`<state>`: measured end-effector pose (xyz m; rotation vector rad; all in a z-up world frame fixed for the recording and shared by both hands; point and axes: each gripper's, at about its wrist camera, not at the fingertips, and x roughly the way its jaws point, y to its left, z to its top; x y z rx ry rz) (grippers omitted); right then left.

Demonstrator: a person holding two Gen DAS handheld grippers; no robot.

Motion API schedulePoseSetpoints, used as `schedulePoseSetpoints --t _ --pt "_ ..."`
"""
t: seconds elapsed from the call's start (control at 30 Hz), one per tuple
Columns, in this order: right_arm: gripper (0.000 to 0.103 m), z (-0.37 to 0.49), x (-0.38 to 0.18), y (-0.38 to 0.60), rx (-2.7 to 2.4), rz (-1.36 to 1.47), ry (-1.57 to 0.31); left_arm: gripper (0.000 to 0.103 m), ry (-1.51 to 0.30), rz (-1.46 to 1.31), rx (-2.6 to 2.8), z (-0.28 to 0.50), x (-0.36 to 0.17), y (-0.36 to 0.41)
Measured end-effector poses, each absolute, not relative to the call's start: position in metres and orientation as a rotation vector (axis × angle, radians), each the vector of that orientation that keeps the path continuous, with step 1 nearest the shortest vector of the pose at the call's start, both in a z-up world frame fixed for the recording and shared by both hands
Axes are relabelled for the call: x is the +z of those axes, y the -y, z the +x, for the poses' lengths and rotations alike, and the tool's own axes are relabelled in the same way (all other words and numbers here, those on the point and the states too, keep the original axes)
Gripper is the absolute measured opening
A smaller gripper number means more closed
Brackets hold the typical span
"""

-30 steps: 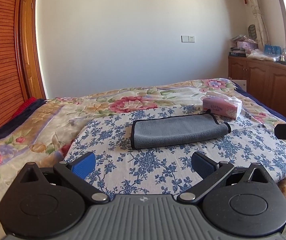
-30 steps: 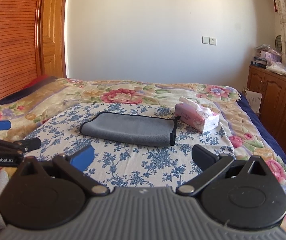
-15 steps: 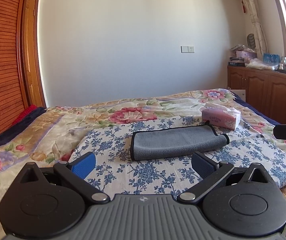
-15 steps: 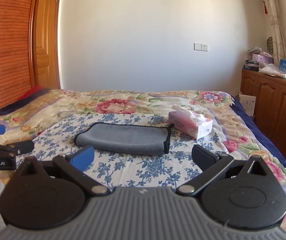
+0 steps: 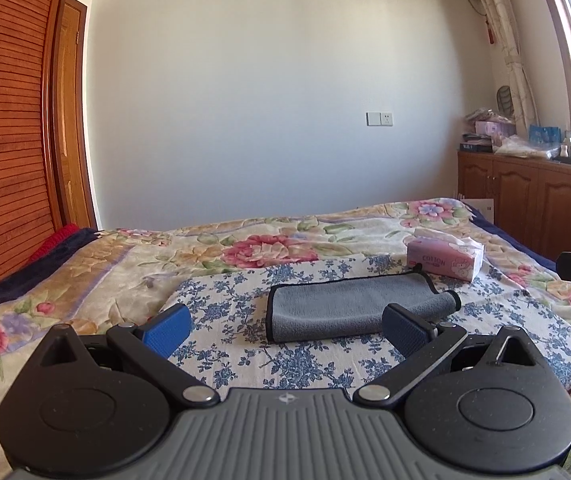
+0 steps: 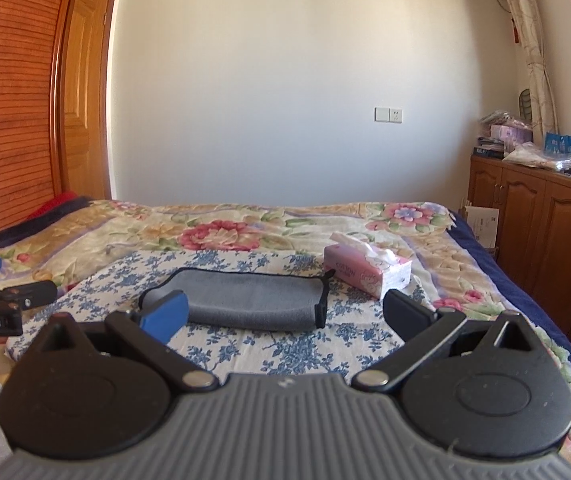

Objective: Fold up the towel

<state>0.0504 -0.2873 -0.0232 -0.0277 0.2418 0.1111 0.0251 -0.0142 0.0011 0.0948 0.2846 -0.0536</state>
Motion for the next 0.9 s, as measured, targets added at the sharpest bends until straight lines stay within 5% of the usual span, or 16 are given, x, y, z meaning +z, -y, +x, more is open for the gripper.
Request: schedulePoseSetpoints --t 0.9 --pt "0.103 0.0511 -0.0234 0.2880 0.096 -0.029 -0.230 0.103 -0.289 0.105 -0.055 0.0243 -0.0015 0.0116"
